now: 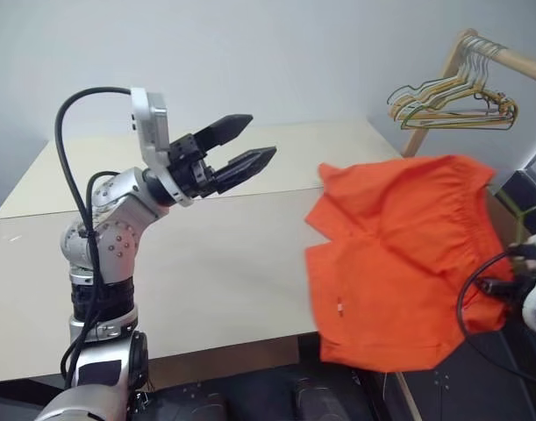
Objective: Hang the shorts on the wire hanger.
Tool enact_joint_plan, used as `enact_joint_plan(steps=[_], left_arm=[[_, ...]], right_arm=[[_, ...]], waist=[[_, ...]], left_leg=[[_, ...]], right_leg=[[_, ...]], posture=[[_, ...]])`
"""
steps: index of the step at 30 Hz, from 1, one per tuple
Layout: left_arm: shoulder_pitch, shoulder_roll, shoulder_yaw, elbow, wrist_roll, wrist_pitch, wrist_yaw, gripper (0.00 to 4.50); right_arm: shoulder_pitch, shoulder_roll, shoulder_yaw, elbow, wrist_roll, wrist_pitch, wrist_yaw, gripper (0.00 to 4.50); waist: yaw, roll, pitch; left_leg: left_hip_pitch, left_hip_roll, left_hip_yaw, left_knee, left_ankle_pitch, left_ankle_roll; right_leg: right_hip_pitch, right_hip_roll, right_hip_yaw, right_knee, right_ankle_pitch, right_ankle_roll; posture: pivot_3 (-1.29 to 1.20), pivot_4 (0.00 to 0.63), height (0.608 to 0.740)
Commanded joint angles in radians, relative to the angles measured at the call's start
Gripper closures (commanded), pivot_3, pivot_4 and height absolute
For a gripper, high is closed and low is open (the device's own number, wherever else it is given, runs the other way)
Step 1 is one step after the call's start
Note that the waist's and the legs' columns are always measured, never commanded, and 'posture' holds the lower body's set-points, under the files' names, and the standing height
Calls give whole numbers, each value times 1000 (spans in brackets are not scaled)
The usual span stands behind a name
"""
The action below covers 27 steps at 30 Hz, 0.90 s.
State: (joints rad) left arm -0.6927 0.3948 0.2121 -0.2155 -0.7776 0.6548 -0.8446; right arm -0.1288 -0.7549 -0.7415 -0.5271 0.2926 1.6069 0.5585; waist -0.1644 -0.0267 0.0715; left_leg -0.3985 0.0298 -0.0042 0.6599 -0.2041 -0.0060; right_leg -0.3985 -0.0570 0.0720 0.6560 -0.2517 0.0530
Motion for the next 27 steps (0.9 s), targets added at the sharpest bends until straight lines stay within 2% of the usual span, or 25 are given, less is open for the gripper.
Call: enact_joint_plan(steps=[1, 5, 8, 14, 21, 25, 27], left_arm=[[-53, -13, -15, -14, -33, -12, 11, 59], [-67, -16, -32, 3, -26, -31, 1, 59], [-66, -11, -39, 6, -22, -37, -5, 59], [-48, 9, -53, -9, -16, -50, -27, 59], [-33, 24, -61, -20, -14, -55, -22, 59], [-27, 31, -66, -28, -12, -54, -19, 59], [-24, 36, -67, -33, -14, -52, -17, 0]], right_arm=[[-155, -4, -59, 68, 41, 8, -145, 4500], [-333, 39, -113, 201, 96, 8, -338, 4500], [-461, 29, -166, 335, 137, 8, -482, 4500], [-743, -10, -286, 615, 93, 8, -764, 4500], [-933, -26, -373, 755, 10, 8, -948, 4500], [-934, 4, -370, 753, -29, 8, -983, 4500], [-930, 40, -374, 722, -39, 8, -997, 3817]], waist=[[-16, 1, 0], [-42, 3, -2], [-54, 4, -2], [-67, 8, -5], [-70, 12, -7], [-68, 13, -8], [-69, 13, -8]], left_leg=[[0, 0, 0, 0, 0, 0], [-2, -1, 0, 0, -2, 2], [-2, -1, 0, -1, -4, 4], [-3, -3, 0, -1, -4, 4], [-2, -3, 1, -2, -4, 4], [-2, -3, 1, -2, -4, 4], [-2, -3, 1, -2, -4, 4]], right_leg=[[0, 0, 0, 0, 0, 0], [1, -1, 1, -3, 0, -1], [3, -1, 1, -7, 3, -4], [3, -3, 1, -10, 4, -2], [4, -2, 1, -11, 3, -1], [4, -2, 2, -12, 2, 0], [4, -2, 2, -12, 2, 0]], posture=[[-267, 55, 740], [-262, 38, 740], [-259, 29, 740], [-243, 20, 740], [-234, 21, 740], [-231, 22, 740], [-230, 24, 740]])
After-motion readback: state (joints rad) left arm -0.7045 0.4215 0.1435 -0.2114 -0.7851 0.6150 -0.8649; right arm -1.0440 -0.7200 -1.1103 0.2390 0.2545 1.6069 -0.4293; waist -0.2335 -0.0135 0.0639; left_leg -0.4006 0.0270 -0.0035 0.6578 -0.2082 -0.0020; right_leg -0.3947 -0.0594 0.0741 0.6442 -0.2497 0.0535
